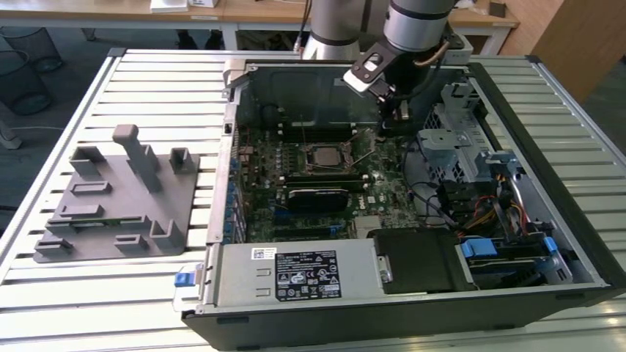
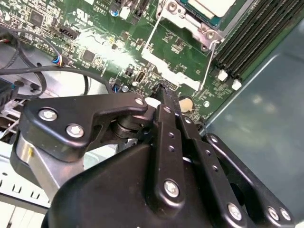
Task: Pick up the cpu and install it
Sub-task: 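Close the cpu cover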
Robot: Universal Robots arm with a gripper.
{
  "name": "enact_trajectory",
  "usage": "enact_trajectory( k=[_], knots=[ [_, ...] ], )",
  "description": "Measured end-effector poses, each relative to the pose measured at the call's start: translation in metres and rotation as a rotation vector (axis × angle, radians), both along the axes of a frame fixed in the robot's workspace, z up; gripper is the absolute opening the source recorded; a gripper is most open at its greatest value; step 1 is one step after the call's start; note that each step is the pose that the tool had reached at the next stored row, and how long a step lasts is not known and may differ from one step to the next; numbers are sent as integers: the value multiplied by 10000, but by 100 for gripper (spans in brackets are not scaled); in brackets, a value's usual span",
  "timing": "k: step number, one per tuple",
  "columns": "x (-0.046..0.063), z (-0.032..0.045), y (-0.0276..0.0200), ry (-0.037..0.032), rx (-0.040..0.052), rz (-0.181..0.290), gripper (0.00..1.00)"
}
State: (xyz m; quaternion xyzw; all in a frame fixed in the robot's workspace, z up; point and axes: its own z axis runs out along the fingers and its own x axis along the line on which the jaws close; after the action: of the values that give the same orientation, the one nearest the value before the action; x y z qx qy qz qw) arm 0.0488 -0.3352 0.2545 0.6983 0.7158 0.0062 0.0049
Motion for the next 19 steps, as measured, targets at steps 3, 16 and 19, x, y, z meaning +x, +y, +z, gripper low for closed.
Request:
enact_trajectory(
  k=[3,16,19],
  knots=[
    [18,-56,1,-1,1,0,11],
    [-105,-120,1,0,13,3,11],
    [-137,-121,1,0,13,2,11]
  ],
)
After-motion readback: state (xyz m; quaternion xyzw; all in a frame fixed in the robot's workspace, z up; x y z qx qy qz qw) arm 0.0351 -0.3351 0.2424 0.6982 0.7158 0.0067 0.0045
